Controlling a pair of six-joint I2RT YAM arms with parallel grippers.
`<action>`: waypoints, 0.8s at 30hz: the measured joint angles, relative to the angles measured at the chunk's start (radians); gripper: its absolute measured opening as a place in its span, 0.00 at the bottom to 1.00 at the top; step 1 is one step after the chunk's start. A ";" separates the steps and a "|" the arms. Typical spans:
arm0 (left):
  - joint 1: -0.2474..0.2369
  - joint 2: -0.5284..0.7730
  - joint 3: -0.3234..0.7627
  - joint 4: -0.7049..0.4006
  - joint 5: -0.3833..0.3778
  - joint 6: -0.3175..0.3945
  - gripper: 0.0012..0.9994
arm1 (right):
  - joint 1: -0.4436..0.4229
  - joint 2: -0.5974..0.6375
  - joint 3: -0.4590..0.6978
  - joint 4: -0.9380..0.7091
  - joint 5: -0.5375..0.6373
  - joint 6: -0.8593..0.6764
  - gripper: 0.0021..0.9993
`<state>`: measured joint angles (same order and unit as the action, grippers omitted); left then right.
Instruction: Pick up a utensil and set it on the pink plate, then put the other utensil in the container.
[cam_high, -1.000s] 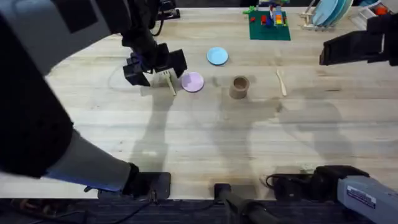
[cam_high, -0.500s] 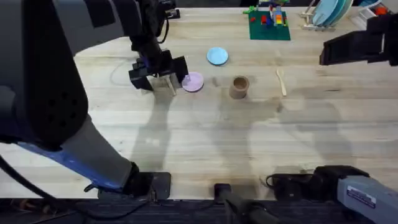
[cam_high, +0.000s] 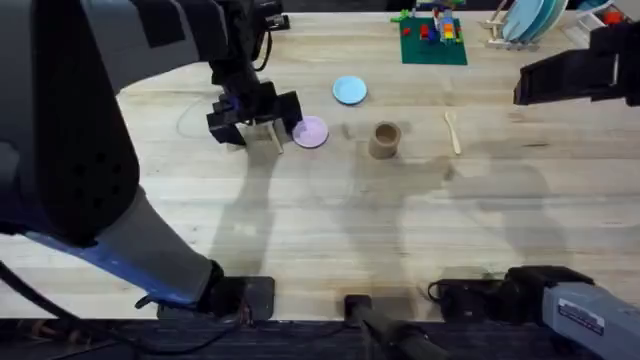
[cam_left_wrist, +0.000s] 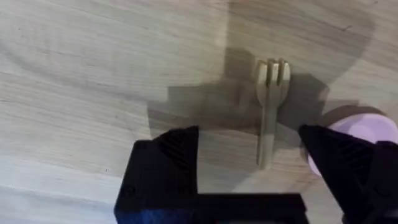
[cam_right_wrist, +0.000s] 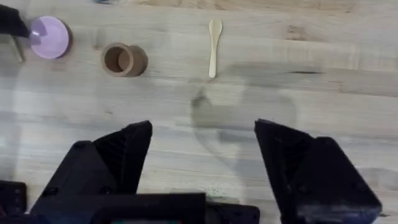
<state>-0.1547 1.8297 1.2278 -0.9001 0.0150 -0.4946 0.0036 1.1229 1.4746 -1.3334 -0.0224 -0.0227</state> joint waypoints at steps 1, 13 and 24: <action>0.000 0.000 0.000 0.000 0.000 0.000 1.00 | 0.000 0.000 0.000 0.000 0.000 0.000 0.99; 0.002 0.000 -0.002 0.007 -0.007 -0.003 0.24 | 0.000 0.000 0.000 0.000 0.000 0.000 1.00; 0.001 -0.004 -0.002 0.010 -0.003 -0.003 0.05 | 0.000 0.000 0.000 0.000 0.000 0.000 1.00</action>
<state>-0.1539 1.8259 1.2263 -0.8901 0.0116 -0.4973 0.0036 1.1229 1.4746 -1.3338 -0.0224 -0.0227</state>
